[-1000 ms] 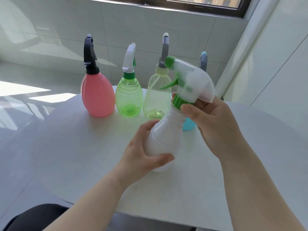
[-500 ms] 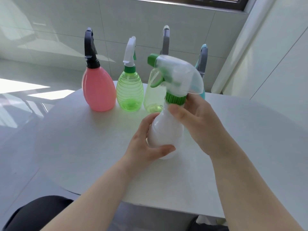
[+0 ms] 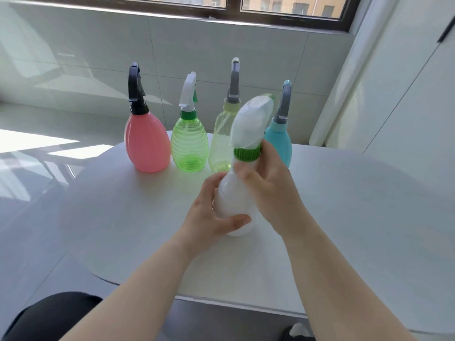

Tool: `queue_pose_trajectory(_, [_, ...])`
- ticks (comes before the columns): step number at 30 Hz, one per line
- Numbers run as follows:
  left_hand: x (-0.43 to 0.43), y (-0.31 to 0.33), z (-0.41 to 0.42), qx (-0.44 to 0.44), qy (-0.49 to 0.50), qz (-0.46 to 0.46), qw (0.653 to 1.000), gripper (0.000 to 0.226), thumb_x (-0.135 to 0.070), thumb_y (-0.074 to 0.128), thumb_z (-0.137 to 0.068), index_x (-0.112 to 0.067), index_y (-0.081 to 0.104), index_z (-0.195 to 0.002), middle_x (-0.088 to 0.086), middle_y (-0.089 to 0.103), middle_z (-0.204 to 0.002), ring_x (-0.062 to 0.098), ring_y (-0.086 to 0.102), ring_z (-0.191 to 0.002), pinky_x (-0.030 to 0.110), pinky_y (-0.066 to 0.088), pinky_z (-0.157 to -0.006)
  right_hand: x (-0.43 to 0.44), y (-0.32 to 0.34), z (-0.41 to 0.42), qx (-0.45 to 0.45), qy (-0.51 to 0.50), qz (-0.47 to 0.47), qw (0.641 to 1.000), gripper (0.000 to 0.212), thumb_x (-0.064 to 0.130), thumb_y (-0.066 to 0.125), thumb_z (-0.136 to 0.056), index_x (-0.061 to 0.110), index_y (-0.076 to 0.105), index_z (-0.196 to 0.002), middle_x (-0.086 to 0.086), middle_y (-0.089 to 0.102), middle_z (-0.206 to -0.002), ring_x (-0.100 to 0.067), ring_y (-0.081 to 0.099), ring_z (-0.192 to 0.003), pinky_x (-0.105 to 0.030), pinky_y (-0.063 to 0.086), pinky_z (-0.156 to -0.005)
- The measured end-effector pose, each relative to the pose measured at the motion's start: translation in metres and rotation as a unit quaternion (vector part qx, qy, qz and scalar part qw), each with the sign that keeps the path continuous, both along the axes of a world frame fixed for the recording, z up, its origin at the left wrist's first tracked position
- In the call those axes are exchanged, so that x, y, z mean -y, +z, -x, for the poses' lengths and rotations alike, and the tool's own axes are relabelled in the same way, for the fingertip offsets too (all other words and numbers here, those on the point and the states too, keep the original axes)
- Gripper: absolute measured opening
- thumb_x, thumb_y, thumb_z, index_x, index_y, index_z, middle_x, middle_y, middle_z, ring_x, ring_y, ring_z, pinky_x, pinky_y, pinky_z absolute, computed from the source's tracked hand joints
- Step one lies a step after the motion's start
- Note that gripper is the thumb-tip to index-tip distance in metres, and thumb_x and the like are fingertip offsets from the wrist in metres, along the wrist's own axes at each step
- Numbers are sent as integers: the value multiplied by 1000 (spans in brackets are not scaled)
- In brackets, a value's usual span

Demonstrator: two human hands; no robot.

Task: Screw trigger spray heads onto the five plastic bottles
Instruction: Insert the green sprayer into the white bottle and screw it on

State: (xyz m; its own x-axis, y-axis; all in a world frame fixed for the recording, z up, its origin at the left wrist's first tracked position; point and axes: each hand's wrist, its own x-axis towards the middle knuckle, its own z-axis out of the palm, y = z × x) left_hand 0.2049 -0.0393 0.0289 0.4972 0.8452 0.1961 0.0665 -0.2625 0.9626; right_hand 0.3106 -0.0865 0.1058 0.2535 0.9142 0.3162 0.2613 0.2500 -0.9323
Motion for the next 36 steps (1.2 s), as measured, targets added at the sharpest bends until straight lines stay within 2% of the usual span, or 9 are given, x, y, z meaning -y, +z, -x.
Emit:
queue_pose_trajectory(5, [1, 0, -1, -1, 9, -3, 1000, 64, -27, 73, -48, -48, 39, -98, -23, 50, -101, -12, 51, -91, 1, 41, -72, 3, 1, -10, -92, -28, -49, 994, 19, 7, 56, -81, 26, 58, -82, 14, 61, -80, 14, 58, -68, -4, 44, -64])
queue_pose_trajectory(9, [2, 1, 0, -3, 9, -11, 1000, 64, -25, 73, -49, -47, 39, -98, -23, 50, -100, -21, 49, -84, -1, 40, -70, -3, -2, -2, -115, -84, -53, 988, 31, 7, 70, -69, 26, 44, -74, 12, 54, -76, 10, 57, -62, -9, 46, -61])
queue_pose_trajectory(12, [1, 1, 0, -3, 4, -8, 1000, 66, -28, 75, -48, -48, 38, -99, -22, 50, -102, -20, 49, -85, 0, 41, -72, -4, -3, 0, -81, -77, -37, 993, 32, 14, 70, -70, 27, 47, -88, 11, 55, -88, 2, 56, -78, -15, 48, -75])
queue_pose_trajectory(16, [1, 0, 0, 1, 1, -2, 1000, 68, -38, 73, -42, -53, 39, -98, -22, 52, -102, -17, 51, -87, 2, 42, -72, 1, -1, -4, -27, -18, -12, 999, 28, 15, 54, -83, 19, 52, -111, -6, 57, -112, 2, 53, -87, -9, 42, -77])
queue_pose_trajectory(19, [1, 0, -1, 2, 5, -1, 1000, 67, -44, 70, -39, -55, 39, -97, -23, 51, -102, -16, 52, -88, 3, 43, -73, 2, 0, -10, -34, -14, -22, 999, 22, 12, 48, -87, 20, 58, -105, 1, 61, -98, 8, 55, -77, -5, 42, -71])
queue_pose_trajectory(22, [1, -1, -2, 1, 12, -4, 1000, 68, -46, 69, -39, -52, 38, -99, -24, 50, -103, -17, 50, -89, 3, 42, -75, 1, -2, -6, -104, -75, -52, 990, 15, 10, 62, -78, 24, 59, -80, 11, 62, -78, 9, 58, -66, -6, 45, -64])
queue_pose_trajectory(25, [1, -1, -3, -8, 18, -16, 1000, 68, -41, 73, -42, -50, 37, -99, -24, 49, -104, -19, 49, -89, 1, 41, -75, -1, -6, 4, -133, -134, -80, 979, 24, 10, 69, -71, 28, 53, -72, 13, 60, -72, 6, 58, -63, -7, 45, -62])
queue_pose_trajectory(31, [-1, 4, 0, -11, -4, -12, 1000, 69, -42, 72, -40, -49, 37, -99, -22, 49, -102, -18, 49, -88, 1, 41, -72, -2, 1, -1, -37, -59, -17, 997, 21, 15, 61, -79, 29, 53, -92, 0, 58, -93, -11, 55, -80, -14, 44, -72])
queue_pose_trajectory(36, [11, -5, -8, -9, 91, -37, 995, 69, -23, 78, -51, -42, 35, -101, -26, 45, -102, -4, 49, -93, 3, 38, -70, -4, 3, 6, -62, -89, -24, 994, 26, 13, 66, -75, 15, 63, -100, 6, 62, -81, -24, 60, -85, -32, 47, -82])
